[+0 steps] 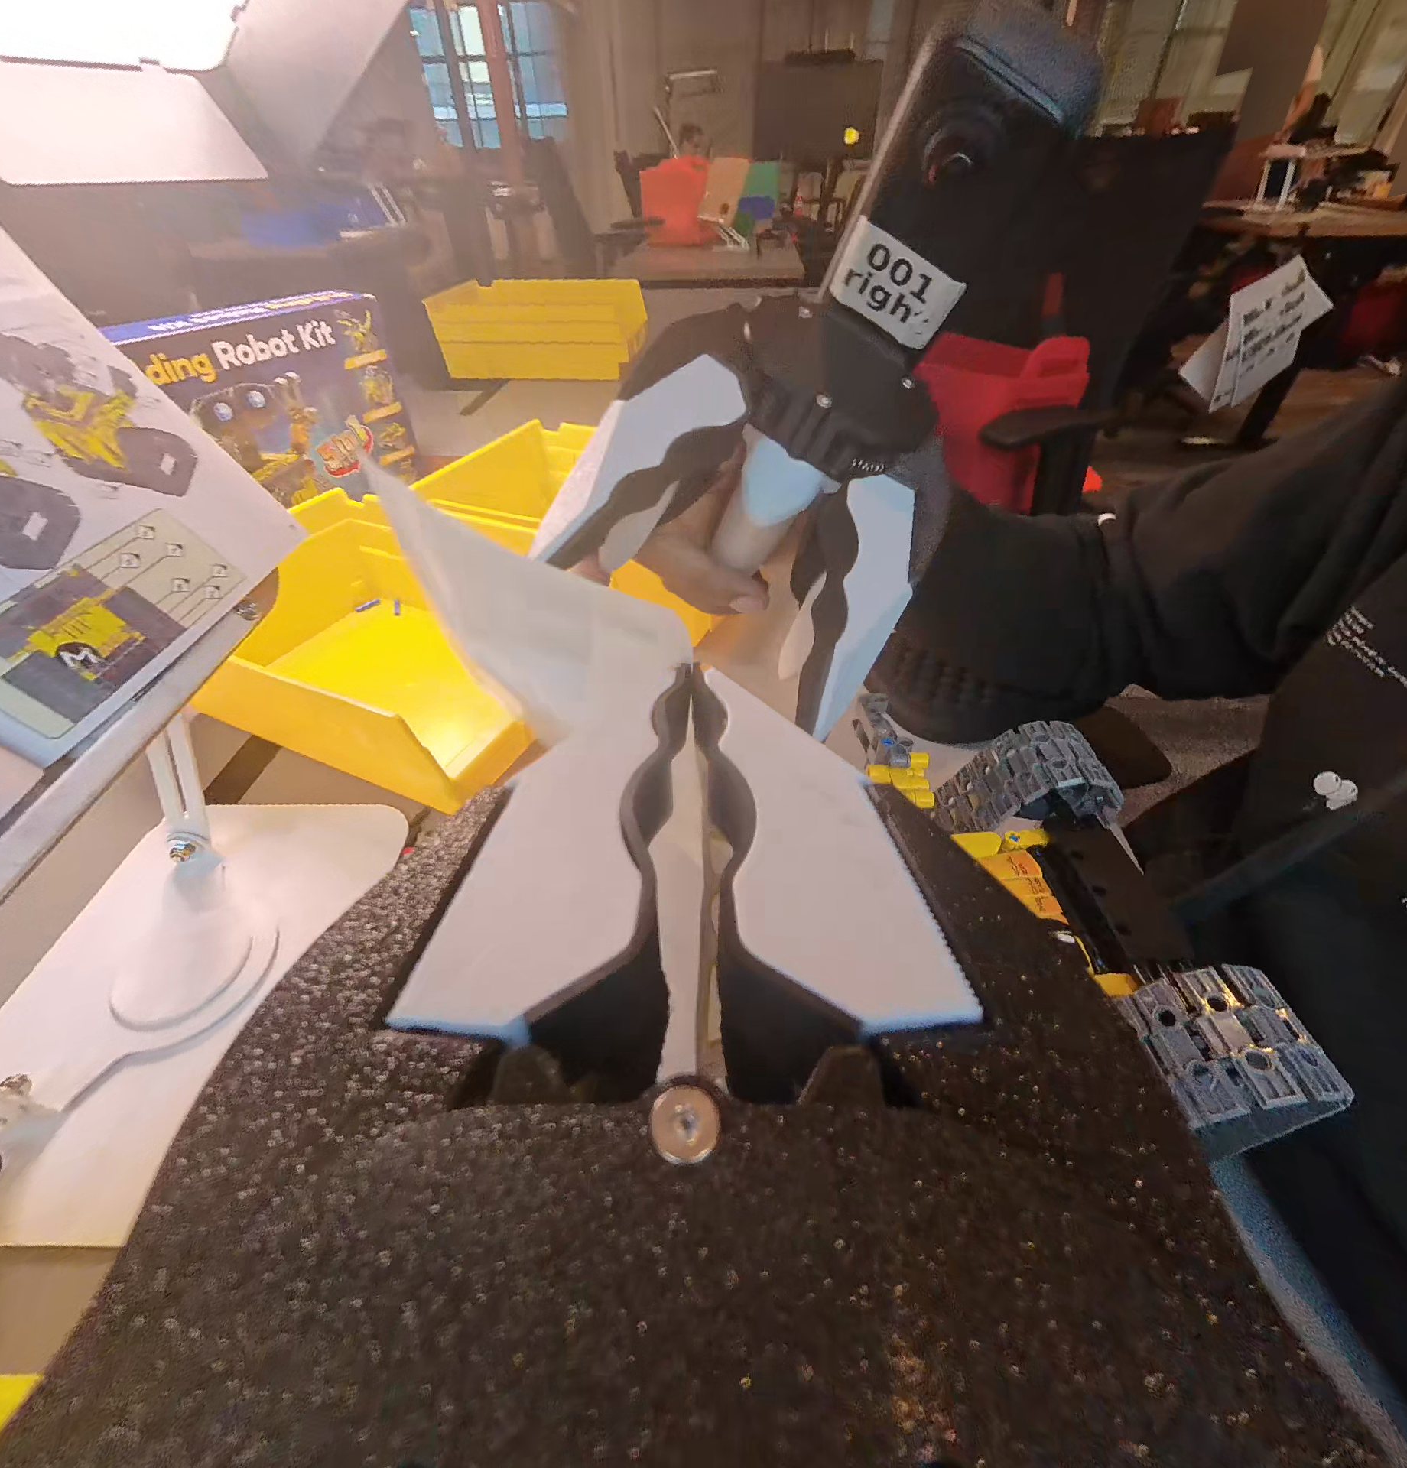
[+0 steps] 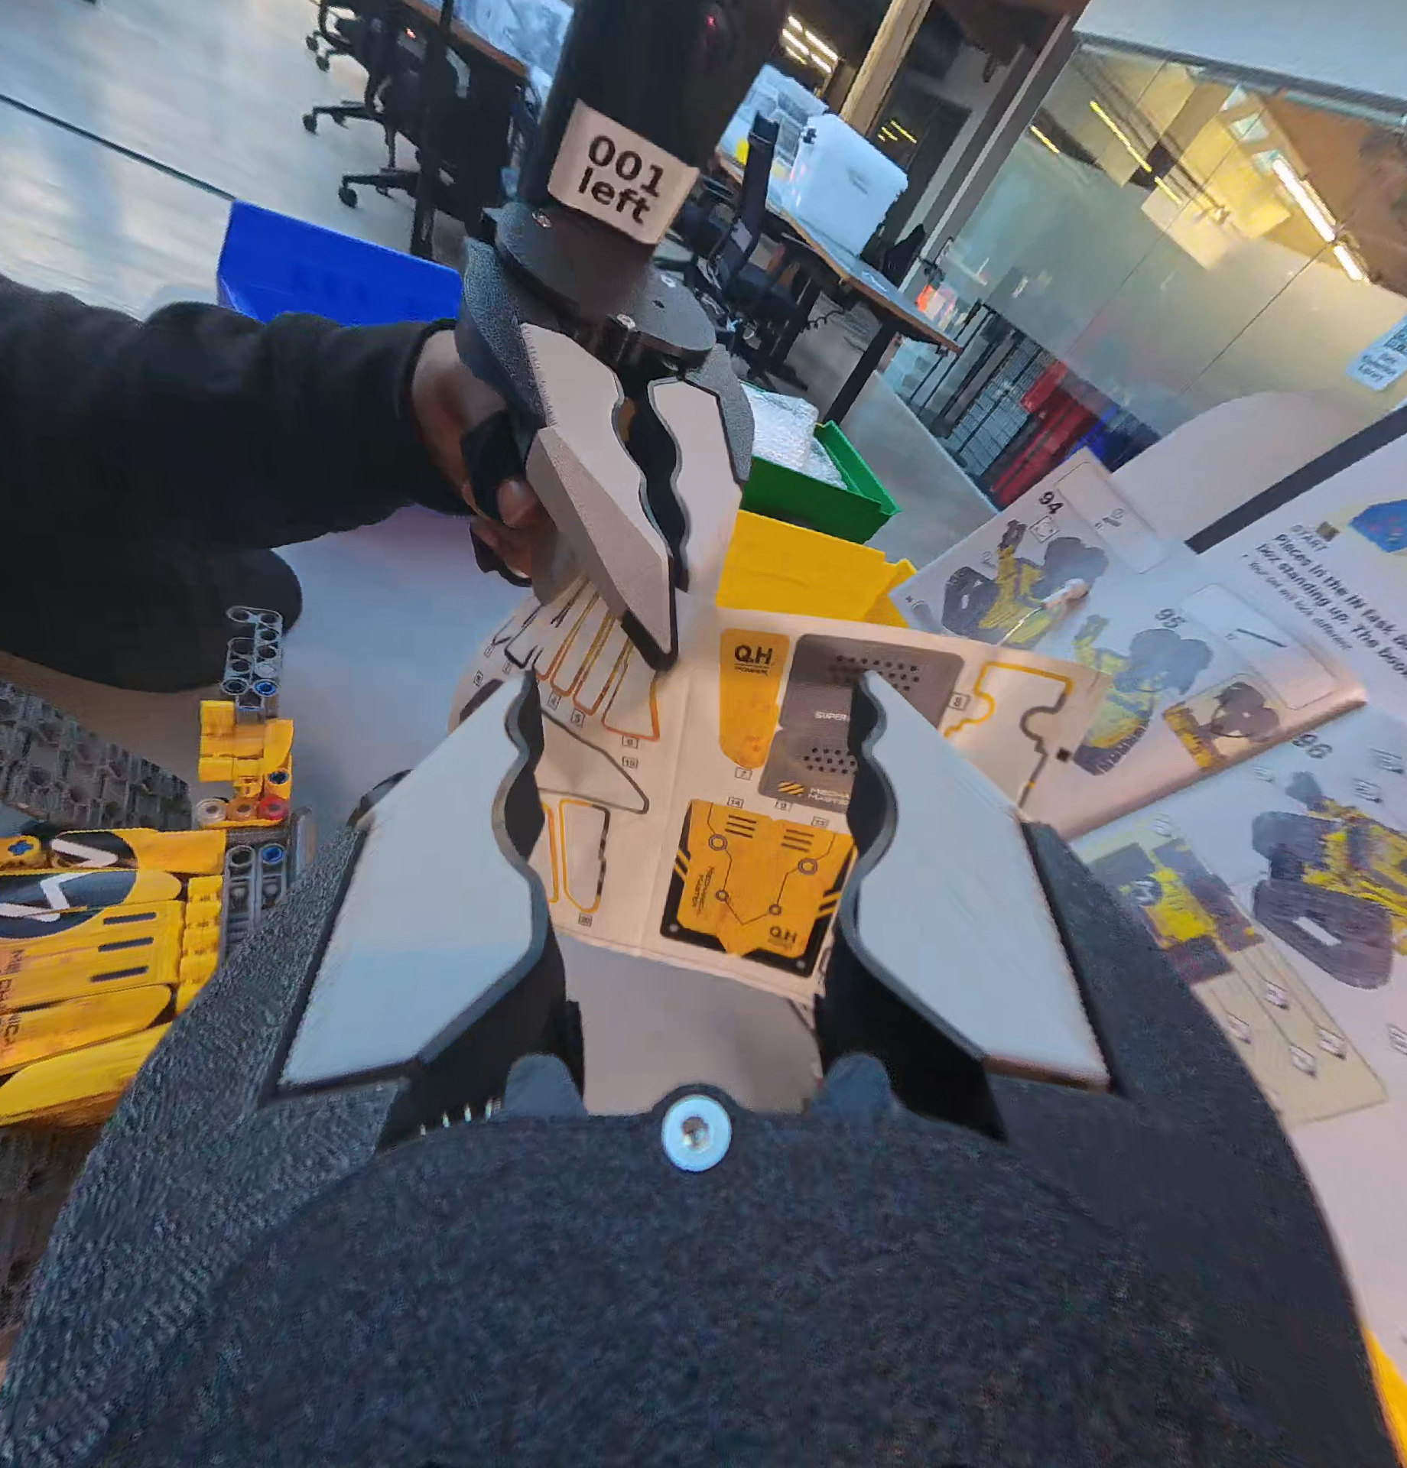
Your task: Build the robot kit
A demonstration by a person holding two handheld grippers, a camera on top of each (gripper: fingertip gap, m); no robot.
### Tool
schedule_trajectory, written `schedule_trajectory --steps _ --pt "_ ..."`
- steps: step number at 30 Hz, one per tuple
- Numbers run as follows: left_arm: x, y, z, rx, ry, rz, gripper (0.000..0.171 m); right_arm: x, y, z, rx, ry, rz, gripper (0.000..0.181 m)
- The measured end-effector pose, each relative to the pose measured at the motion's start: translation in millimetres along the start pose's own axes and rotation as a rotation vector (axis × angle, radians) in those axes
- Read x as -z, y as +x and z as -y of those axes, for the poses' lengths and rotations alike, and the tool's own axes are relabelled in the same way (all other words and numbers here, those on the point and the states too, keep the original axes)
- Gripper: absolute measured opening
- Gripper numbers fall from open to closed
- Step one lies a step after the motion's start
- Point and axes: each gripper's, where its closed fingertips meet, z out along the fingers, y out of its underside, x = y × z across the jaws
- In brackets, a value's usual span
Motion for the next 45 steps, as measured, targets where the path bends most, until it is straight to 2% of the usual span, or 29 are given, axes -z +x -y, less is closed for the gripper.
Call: schedule_trajectory --steps 3,12,20,24,30,33,36,41,45 --pt "-4.1 9.0 -3.9 -0.029 -0.018 -0.043 0.000 -6.2 -13.5 -1.1 0.001 0.013 0.059 0.072" --pt "-2.4 9.7 -0.5 -0.068 0.001 -0.032 0.000 6.7 -15.7 13.0 -0.013 0.099 0.092 0.023" --pt "-2.5 12.2 1.6 -0.121 0.009 -0.021 0.000 4.6 -24.5 11.9 0.005 0.091 0.126 0.030" --pt "-3.9 17.1 1.8 -0.148 0.013 -0.037 0.000 7.8 -21.7 14.4 0.008 0.107 0.115 0.018" --pt "0.7 26.8 3.9 -0.187 0.050 -0.087 0.000 12.6 -24.8 19.5 0.041 0.125 0.127 0.019" --pt "8.3 38.5 11.0 -0.220 0.112 -0.146 0.000 20.6 -25.4 26.5 0.096 0.137 0.118 0.026" --pt "13.0 47.6 14.6 -0.224 0.138 -0.194 0.000 23.7 -29.0 31.8 0.159 0.126 0.103 0.041" --pt "11.2 59.3 9.2 -0.253 0.103 -0.242 0.000 21.6 -35.1 42.6 0.167 0.152 0.101 0.056" --pt "6.4 57.0 -6.5 -0.312 -0.030 -0.199 0.000 32.8 -35.7 48.7 0.279 0.127 0.070 0.067"
